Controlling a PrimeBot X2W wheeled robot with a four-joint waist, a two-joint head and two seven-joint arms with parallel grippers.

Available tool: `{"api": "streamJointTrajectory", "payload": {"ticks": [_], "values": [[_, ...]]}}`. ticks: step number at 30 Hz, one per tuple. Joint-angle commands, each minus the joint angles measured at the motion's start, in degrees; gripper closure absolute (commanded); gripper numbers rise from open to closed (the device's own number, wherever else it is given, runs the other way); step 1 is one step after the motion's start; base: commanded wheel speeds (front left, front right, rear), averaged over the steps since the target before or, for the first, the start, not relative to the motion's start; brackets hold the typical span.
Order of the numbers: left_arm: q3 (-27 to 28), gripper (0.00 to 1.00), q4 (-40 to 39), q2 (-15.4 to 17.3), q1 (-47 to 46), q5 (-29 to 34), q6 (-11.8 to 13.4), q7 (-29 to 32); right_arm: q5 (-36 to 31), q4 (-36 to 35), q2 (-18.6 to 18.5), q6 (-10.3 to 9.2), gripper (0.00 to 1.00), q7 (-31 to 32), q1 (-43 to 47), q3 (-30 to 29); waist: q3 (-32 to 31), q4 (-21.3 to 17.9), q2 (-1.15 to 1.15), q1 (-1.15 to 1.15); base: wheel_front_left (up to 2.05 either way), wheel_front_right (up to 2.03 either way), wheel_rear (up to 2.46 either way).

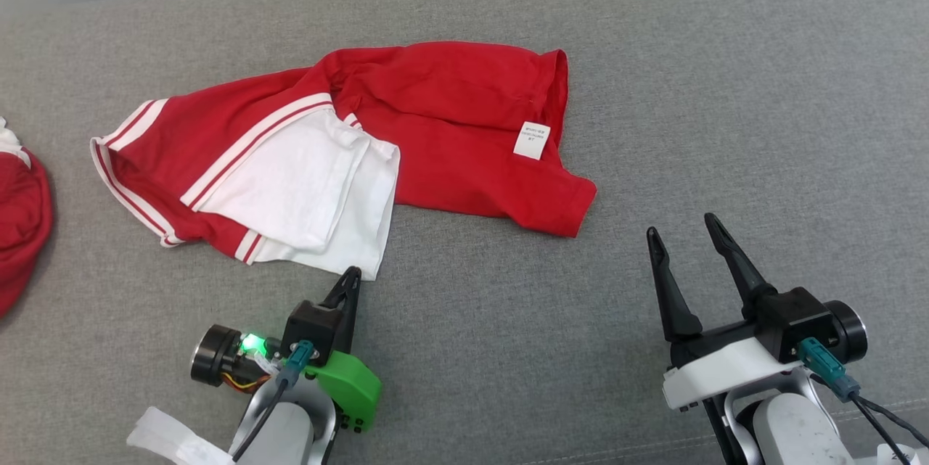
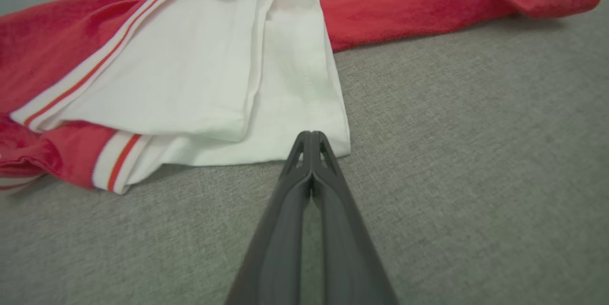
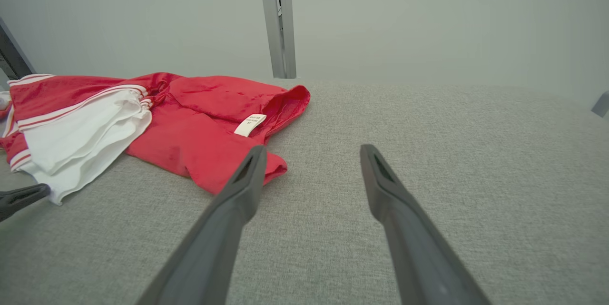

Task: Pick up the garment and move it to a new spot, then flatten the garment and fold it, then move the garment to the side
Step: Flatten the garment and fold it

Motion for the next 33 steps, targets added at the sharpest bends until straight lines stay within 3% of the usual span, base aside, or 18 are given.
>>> {"api": "streamJointTrajectory", "payload": {"ticks": [1,4,5,6,14,15,16,17,24,33], "values": [[0.1,1.00,-0.9,0.0,-0.7,-0.4,0.2,0.0,-0.2,-0.1,-0.1,-0.06,0.00,0.0,-0.2,-0.1,0.1,0.1,0.00,0.00,0.00,0.00,0.00],[-0.3,1.00,-2.7,-0.1,0.1,-0.6,-0.4,0.0,-0.2,-0.1,-0.1,-0.06,0.00,0.0,-0.5,-0.2,0.2,0.4,0.00,0.00,0.00,0.00,0.00],[-0.6,0.55,-2.7,-0.1,0.5,-0.5,-0.7,0.0,-0.2,-0.1,-0.1,-0.06,0.00,0.0,-0.6,-0.3,0.2,0.4,0.00,0.00,0.00,0.00,0.00],[-0.7,0.00,-2.5,-0.2,0.7,-0.5,-0.7,0.0,-0.2,-0.1,-0.1,-0.06,0.00,0.0,-0.6,-0.2,0.2,0.4,0.00,0.00,0.00,0.00,0.00],[-1.9,0.00,2.8,-0.4,-2.0,0.0,-0.9,0.0,0.1,0.0,-0.1,-0.06,0.00,0.0,-1.2,0.4,0.6,-0.5,0.00,0.00,0.00,0.00,0.00],[-2.0,0.34,3.7,-0.4,-2.3,0.0,-0.7,0.0,0.1,-0.1,-0.1,-0.06,0.00,0.0,-1.2,0.4,0.7,-0.7,0.00,0.00,0.00,0.00,0.00],[-2.1,0.77,4.3,-0.4,-2.5,0.1,-0.6,0.0,0.1,-0.1,-0.1,-0.06,0.00,0.0,-1.2,0.3,0.7,-0.8,0.00,0.00,0.00,0.00,0.00],[-2.1,1.00,4.7,-0.5,-2.9,0.1,-0.5,0.0,0.1,-0.1,-0.1,-0.06,0.00,0.0,-1.2,0.3,0.8,-0.9,0.00,0.00,0.00,0.00,0.00],[-0.9,1.00,1.7,0.7,-1.5,-0.5,1.2,0.0,0.2,0.1,-0.1,-0.06,0.00,0.0,-1.0,0.1,0.5,-0.7,0.00,0.00,0.00,0.00,0.00],[3.4,1.00,-9.8,4.7,3.7,-1.2,4.0,0.0,5.7,2.9,-0.1,-0.06,0.00,0.0,-6.2,2.3,2.7,1.5,0.00,0.00,0.00,0.00,0.00]]}}
